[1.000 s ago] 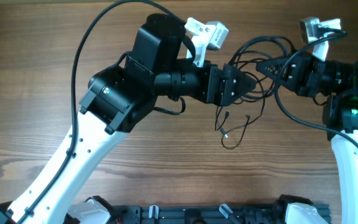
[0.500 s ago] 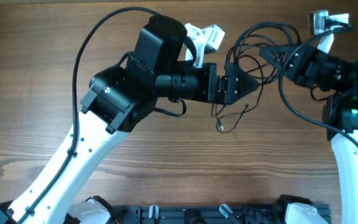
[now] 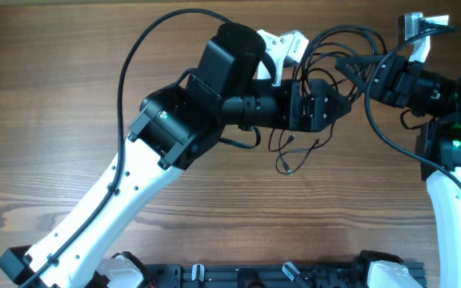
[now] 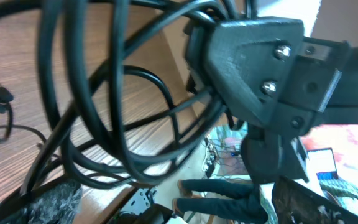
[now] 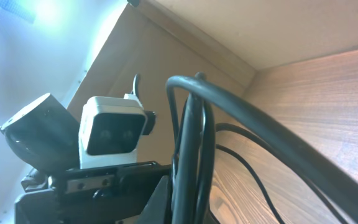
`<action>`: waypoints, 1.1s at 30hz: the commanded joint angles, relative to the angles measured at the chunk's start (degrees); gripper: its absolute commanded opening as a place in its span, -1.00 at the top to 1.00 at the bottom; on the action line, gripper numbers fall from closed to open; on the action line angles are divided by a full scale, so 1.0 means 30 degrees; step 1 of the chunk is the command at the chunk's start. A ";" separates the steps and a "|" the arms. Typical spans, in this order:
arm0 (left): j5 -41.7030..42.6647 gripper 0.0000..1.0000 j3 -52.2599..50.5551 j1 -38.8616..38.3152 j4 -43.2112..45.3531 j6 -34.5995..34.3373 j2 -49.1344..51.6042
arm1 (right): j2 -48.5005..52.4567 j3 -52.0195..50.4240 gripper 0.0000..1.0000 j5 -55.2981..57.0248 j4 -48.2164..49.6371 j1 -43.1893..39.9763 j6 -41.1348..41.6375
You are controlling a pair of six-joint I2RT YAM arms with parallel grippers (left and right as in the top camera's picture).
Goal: Untangle cables
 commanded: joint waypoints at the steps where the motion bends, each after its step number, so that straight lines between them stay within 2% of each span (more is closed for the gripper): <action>1: -0.1843 -1.00 0.0175 0.0000 0.0073 -0.0240 0.0124 | 0.0087 0.0051 0.91 -0.0124 0.0051 -0.0058 0.0510; 15: -0.2608 -0.96 0.0175 -0.0007 0.1384 -0.0233 0.0131 | 0.0087 0.0051 0.91 -0.1719 0.0058 -0.0058 0.0925; 18: -0.3585 -0.94 0.0175 -0.0007 0.1362 -0.0233 0.0160 | 0.0087 0.0051 0.91 -0.1872 0.0051 -0.0051 0.1137; 21: -0.4007 -0.78 0.0175 -0.0007 0.1377 -0.0233 0.0168 | 0.0087 0.0051 0.91 -0.1931 0.0058 -0.0051 0.1406; 23: -0.4007 -0.50 0.0175 -0.0007 0.1377 -0.0233 0.0168 | 0.0087 0.0051 0.91 -0.1923 0.0058 -0.0058 0.1413; 27: -0.4007 -0.11 0.0175 0.0000 0.1421 -0.0233 0.0168 | 0.0087 0.0051 0.92 -0.1923 0.0058 -0.0058 0.1421; 33: -0.4000 0.07 0.0175 -0.0007 0.1727 -0.0233 0.0168 | 0.0087 0.0051 0.91 -0.1916 0.0058 -0.0058 0.1413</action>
